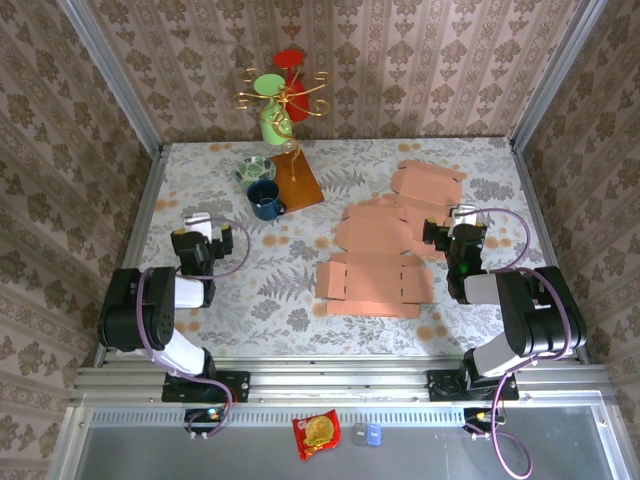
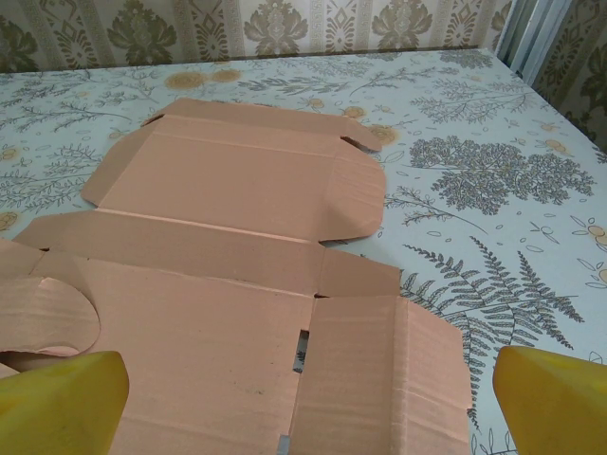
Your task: Fold the paper box
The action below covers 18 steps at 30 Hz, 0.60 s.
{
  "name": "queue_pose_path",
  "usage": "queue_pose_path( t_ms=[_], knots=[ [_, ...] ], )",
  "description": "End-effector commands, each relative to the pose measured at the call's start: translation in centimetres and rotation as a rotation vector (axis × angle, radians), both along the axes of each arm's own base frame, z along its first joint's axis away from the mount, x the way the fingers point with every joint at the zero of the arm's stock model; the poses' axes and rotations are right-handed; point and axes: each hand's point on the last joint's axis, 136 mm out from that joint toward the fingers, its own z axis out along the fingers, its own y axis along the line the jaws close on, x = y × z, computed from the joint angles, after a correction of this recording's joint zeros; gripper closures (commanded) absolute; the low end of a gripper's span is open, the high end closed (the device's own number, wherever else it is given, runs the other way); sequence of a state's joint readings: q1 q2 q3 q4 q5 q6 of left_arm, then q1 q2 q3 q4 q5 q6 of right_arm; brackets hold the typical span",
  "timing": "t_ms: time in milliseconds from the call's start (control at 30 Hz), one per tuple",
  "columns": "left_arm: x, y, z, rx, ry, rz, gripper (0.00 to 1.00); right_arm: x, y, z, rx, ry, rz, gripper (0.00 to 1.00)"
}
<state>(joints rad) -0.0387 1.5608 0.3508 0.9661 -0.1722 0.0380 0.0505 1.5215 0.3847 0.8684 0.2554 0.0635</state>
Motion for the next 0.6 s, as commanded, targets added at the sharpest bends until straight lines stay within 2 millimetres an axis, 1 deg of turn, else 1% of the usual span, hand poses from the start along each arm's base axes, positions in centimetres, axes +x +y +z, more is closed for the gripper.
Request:
queue_pose_path(
  t_ms=[0,133,200,233,267,300,333,367,400,433,500,533,567],
  knots=[
    [0.5,0.0,0.7,0.003,-0.018,0.004,0.00,0.1,-0.4,0.4,-0.001,-0.023,-0.031,0.00],
    [0.4,0.0,0.8,0.008,-0.026,0.006,0.00,0.0,-0.1,0.5,0.001,-0.037,-0.009,0.00],
    [-0.3,-0.3,1.7,0.064,-0.068,0.031,0.00,-0.4,0.3,1.5,-0.008,-0.068,0.009,0.00],
    [-0.9,-1.0,2.0,0.082,-0.085,0.029,0.00,-0.9,0.2,2.3,-0.017,-0.075,-0.005,0.00],
    [-1.5,-1.1,2.6,0.094,-0.128,0.023,0.00,-1.3,0.0,3.1,-0.031,-0.082,-0.026,0.00],
    [-2.3,-0.6,3.8,0.152,-0.177,0.105,0.00,-1.7,0.0,4.6,-0.043,-0.103,-0.038,0.00],
    [-2.8,-1.5,5.3,0.224,-0.212,0.130,0.00,-2.1,0.0,6.0,-0.049,-0.117,-0.050,0.00],
    [-2.7,-3.2,6.4,0.276,-0.226,0.079,0.00,-2.5,0.0,7.5,-0.051,-0.146,-0.058,0.00],
    [-2.6,-5.7,7.2,0.343,-0.221,0.001,0.00,-2.9,-0.1,9.4,-0.051,-0.184,-0.072,0.00],
    [-2.5,-7.6,8.6,0.372,-0.236,-0.039,0.00,-3.3,0.0,11.5,-0.052,-0.208,-0.085,0.00],
    [-2.1,-10.5,12.0,0.315,-0.276,-0.071,0.00,-4.1,0.4,15.8,-0.030,-0.213,-0.113,0.00],
    [-2.0,-11.1,12.9,0.250,-0.230,-0.041,0.00,-4.6,0.7,18.0,0.010,-0.204,-0.126,0.00],
    [-2.1,-11.5,12.9,0.181,-0.142,-0.027,0.00,-5.1,0.8,19.3,0.085,-0.176,-0.148,0.00]
  ],
)
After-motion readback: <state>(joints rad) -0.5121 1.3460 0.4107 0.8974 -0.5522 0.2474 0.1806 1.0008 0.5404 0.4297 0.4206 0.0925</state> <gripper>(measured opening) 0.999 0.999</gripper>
